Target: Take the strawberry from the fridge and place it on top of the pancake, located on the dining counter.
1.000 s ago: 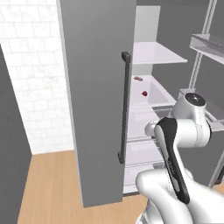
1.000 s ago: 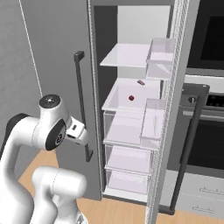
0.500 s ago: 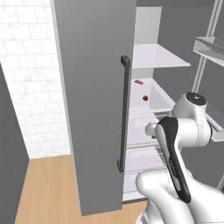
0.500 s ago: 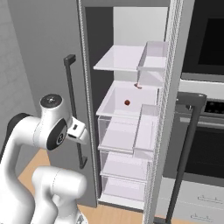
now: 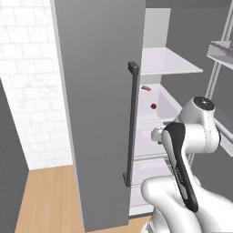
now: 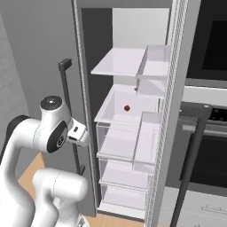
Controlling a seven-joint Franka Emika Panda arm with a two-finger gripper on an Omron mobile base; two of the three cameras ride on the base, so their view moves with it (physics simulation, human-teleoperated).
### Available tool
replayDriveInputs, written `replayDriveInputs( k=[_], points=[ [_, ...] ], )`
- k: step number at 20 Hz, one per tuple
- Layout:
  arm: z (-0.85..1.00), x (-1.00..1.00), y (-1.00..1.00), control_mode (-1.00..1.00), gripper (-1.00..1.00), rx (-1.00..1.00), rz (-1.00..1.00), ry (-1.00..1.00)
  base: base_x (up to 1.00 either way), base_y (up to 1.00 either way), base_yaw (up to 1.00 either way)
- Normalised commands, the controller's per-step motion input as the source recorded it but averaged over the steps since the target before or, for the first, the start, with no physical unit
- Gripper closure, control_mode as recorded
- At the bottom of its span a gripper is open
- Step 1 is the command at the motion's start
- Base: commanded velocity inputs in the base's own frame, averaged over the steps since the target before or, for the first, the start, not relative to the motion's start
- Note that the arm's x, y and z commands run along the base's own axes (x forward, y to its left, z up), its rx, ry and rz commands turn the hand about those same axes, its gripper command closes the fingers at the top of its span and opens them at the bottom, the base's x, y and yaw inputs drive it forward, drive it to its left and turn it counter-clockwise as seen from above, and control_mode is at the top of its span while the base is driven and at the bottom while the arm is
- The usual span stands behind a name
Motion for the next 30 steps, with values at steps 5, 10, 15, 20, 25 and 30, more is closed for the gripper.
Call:
replayDriveInputs(
  k=[5, 10, 15, 20, 25, 30],
  points=[
    [0.0, 0.0, 0.0, 1.0, -1.0, 0.0, 0.0, 0.0, 0.47, 0.0, 0.0],
    [0.0, 0.0, 0.0, 1.0, -1.0, 0.0, 0.0, 0.0, 0.44, -0.02, 0.0],
    [0.0, 0.0, 0.0, 1.0, -1.0, 0.0, 0.0, 0.0, 0.07, -0.33, -0.03],
    [0.0, 0.0, 0.0, 1.0, -1.0, 0.0, 0.0, 0.0, 0.14, -0.45, -0.1],
    [0.0, 0.0, 0.0, 1.0, -1.0, 0.0, 0.0, 0.0, 0.28, -0.34, -0.09],
    [0.0, 0.0, 0.0, 1.0, -1.0, 0.0, 0.0, 0.0, 0.43, -0.02, -0.01]
  ],
)
